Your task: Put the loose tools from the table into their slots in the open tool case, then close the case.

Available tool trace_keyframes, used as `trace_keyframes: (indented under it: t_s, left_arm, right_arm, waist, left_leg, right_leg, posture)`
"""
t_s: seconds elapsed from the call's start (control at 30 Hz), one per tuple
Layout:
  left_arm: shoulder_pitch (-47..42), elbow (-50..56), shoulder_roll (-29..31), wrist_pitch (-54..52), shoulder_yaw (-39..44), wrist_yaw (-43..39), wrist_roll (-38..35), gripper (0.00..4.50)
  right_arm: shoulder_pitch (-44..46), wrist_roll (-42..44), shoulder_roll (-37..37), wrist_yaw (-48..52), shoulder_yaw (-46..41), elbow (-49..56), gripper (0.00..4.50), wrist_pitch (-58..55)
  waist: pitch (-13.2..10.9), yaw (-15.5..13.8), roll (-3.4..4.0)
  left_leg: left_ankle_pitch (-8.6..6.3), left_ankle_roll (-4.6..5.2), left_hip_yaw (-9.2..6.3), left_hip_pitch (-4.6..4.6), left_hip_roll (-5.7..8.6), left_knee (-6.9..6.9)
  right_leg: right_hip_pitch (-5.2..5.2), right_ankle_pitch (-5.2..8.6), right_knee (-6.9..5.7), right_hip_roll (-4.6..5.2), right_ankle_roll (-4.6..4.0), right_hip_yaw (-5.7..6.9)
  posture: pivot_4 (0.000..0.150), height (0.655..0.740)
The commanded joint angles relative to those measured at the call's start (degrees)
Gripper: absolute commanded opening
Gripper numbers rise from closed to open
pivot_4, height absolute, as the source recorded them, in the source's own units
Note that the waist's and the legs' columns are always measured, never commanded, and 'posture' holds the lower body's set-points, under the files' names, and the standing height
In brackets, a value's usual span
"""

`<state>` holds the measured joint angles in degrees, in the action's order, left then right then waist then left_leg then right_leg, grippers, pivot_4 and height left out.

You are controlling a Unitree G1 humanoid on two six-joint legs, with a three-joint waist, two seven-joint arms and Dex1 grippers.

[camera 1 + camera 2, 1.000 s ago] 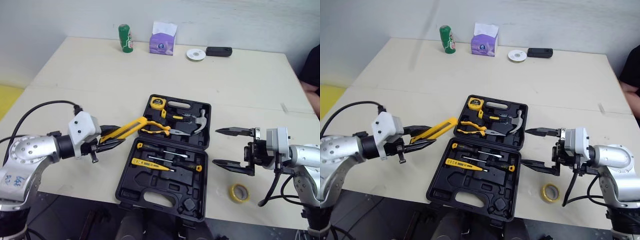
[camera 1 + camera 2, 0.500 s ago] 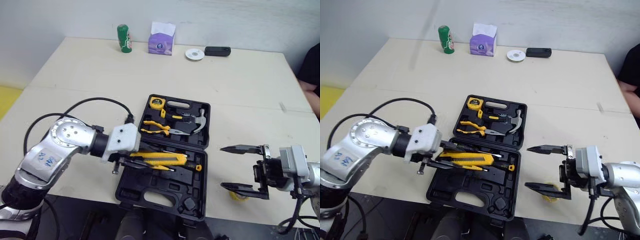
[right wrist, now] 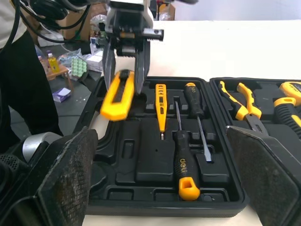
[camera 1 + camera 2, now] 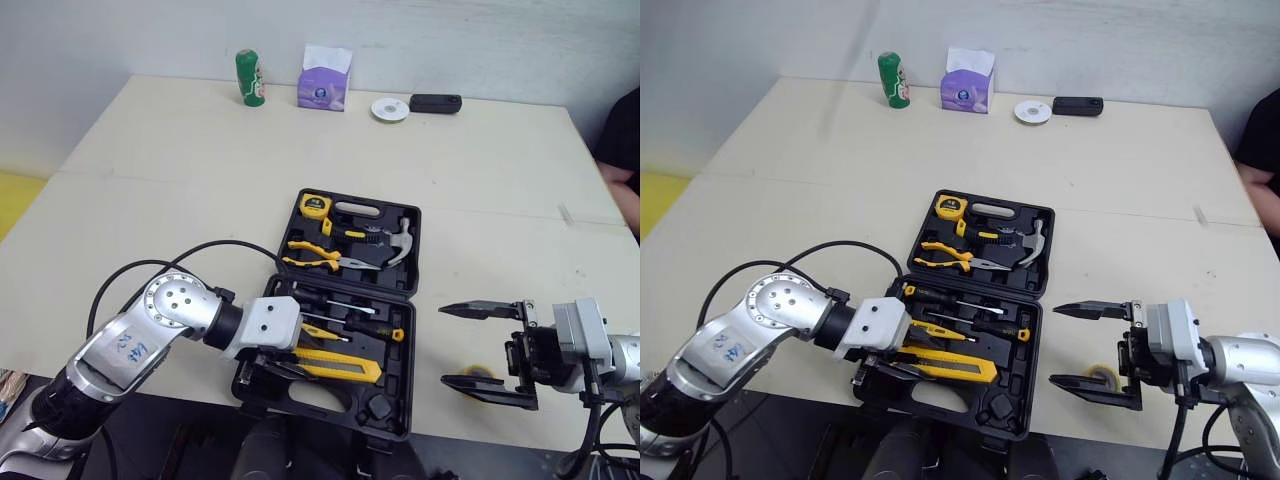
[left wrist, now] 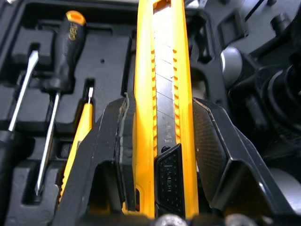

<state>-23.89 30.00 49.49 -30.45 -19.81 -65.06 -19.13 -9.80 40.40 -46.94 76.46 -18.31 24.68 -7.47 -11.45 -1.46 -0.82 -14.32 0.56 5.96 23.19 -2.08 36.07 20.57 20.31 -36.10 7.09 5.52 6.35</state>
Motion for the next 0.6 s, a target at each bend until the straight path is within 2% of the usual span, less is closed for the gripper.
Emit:
trace_keyframes:
  t_s: [0.03, 0.17, 0.43, 0.6]
  left_arm:
    - [0.0, -0.3, -0.5, 1.0, -0.6, -0.3, 1.4, 1.26]
    - [-0.3, -0.8, -1.0, 1.9, -2.1, 0.4, 4.3, 1.26]
    - [0.4, -0.3, -3.1, -0.1, -2.6, 1.5, 5.2, 1.26]
    - [1.0, -0.1, -2.4, -0.3, -3.8, 1.0, 6.5, 1.26]
  right_arm:
    - [-0.7, -0.1, 0.4, 0.6, -1.0, 0.6, 4.50, 1.7]
    - [-1.6, -0.3, 0.6, 1.1, -1.4, 0.2, 4.50, 2.7]
    - [-2.2, -0.5, 0.9, 0.8, -1.1, 0.1, 4.50, 3.8]
    - [-2.4, -0.5, 1.0, 0.6, -1.0, 0.1, 4.50, 4.1]
  waist:
    - [0.0, 0.1, 0.00]
    - [0.0, 0.1, 0.00]
    - [0.0, 0.1, 0.00]
    - [0.0, 0.1, 0.00]
  left_leg:
    - [0.00, 0.01, 0.01, 0.00, 0.00, 0.00]
    - [-0.01, 0.01, 0.01, -0.01, -0.01, 0.00]
    - [-0.01, 0.02, 0.01, -0.01, -0.01, 0.06]
    - [-0.01, 0.02, 0.01, -0.01, -0.01, 0.09]
  right_leg:
    - [0.00, 0.00, 0.00, 0.00, 0.00, -0.01]
    - [0.00, 0.00, -0.01, 0.00, 0.00, -0.02]
    - [0.00, 0.00, -0.10, 0.00, 0.01, -0.03]
    - [0.00, 0.00, -0.12, 0.00, 0.01, -0.03]
  posture:
    - [0.150, 0.7400]
    - [0.150, 0.7400]
    - [0.150, 0.7400]
    - [0.150, 0.7400]
